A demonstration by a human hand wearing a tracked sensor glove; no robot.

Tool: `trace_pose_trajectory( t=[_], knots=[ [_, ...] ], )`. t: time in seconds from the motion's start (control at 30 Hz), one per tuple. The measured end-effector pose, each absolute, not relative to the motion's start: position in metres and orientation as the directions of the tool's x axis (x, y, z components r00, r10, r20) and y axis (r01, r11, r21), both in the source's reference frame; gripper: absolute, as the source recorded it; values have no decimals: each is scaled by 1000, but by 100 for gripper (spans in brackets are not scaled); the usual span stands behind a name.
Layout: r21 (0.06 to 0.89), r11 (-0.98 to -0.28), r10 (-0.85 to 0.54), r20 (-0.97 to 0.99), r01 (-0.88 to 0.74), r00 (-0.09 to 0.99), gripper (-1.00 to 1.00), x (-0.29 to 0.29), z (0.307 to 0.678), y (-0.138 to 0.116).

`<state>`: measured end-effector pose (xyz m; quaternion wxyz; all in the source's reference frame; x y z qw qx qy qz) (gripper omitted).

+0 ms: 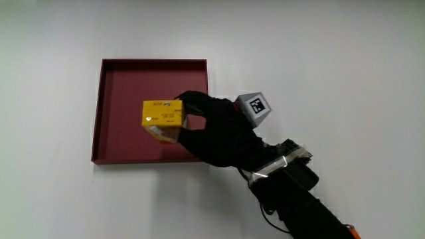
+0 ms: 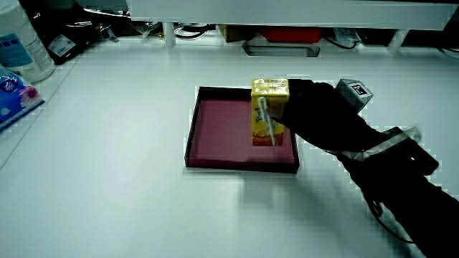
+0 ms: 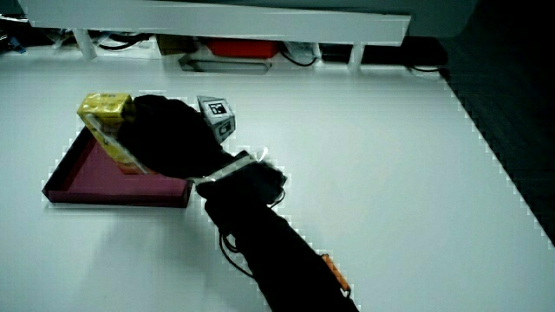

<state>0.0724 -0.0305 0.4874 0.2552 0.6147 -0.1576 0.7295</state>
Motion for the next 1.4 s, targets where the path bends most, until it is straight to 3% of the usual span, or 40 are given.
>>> trace_pose_trajectory(
  t=[0.5,0.53,1.33,1.4],
  knots=[
    [186,-752,256,967,-632,-20,0,49,531,-24],
    [188,-751,288,956,-633,-58,0,51,535,-23],
    [244,-719,343,939,-650,-27,0,60,547,-23],
    [242,-718,346,938,-652,-33,10,60,547,-22]
  ],
)
